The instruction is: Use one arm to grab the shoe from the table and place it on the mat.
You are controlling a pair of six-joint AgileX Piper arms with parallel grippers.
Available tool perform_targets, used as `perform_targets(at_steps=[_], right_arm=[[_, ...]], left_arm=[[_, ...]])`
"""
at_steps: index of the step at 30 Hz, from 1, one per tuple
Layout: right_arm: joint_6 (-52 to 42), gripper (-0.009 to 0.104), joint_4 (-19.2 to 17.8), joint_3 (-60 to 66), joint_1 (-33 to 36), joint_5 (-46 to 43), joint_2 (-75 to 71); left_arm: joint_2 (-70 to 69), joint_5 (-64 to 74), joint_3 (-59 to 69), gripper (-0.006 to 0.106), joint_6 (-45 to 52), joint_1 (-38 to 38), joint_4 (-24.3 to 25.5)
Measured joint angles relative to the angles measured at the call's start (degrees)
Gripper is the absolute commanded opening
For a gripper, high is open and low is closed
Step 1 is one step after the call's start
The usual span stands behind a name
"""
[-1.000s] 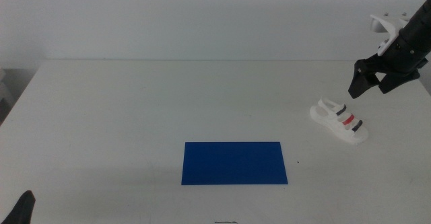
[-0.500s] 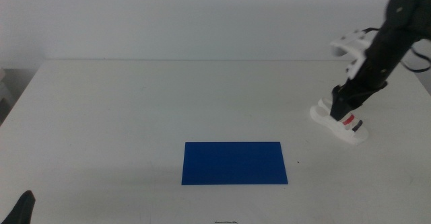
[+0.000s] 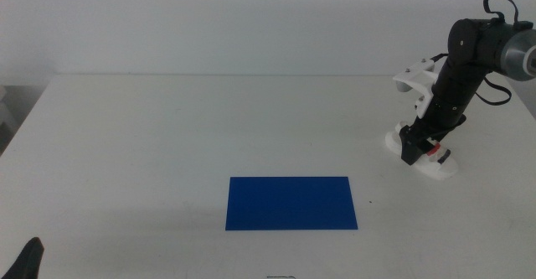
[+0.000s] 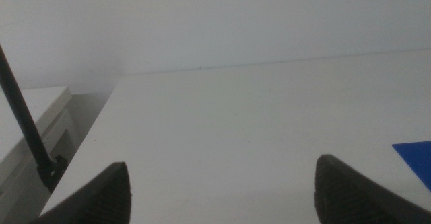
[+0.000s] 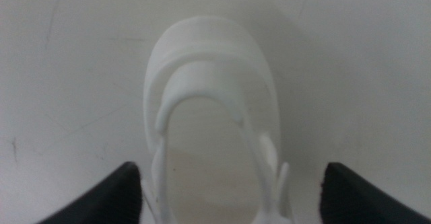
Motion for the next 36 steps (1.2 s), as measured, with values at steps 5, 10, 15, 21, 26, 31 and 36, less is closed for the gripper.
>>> perform_targets(at_steps=[5,10,15,21,26,31,36], right_arm=[[1.41,-0.001,0.06,0.00,0.00,0.77,-0.88],[6.13,-0.001,0.40,0.00,0.63,3.30,-4.71],[7.70,-0.001,-1.84,-0.06,6.54,4.42,-10.25],[10.84,-0.001,-4.17,-1.56,19.76,6.25,-11.20],[12.97,-0.001,-5.34,-3.43,28.50,6.42,-7.69],[15.22,-0.001,-5.70,-6.02,32.15,6.65,-3.63],[18.37,-0.001,-6.45,-6.54,32.23,6.77,-2.90]], left_arm=[[0.00,0.00,0.00,0.094,0.00,0.00,0.00],[0.00,0.00,0.00,0.094,0.00,0.00,0.00],[0.00,0.00,0.00,0.094,0.00,0.00,0.00],[0.00,0.00,0.00,0.094,0.00,0.00,0.00],[0.00,0.00,0.00,0.094,0.00,0.00,0.00],[0.00,0.00,0.00,0.094,0.00,0.00,0.00],[0.00,0.00,0.00,0.094,0.00,0.00,0.00]])
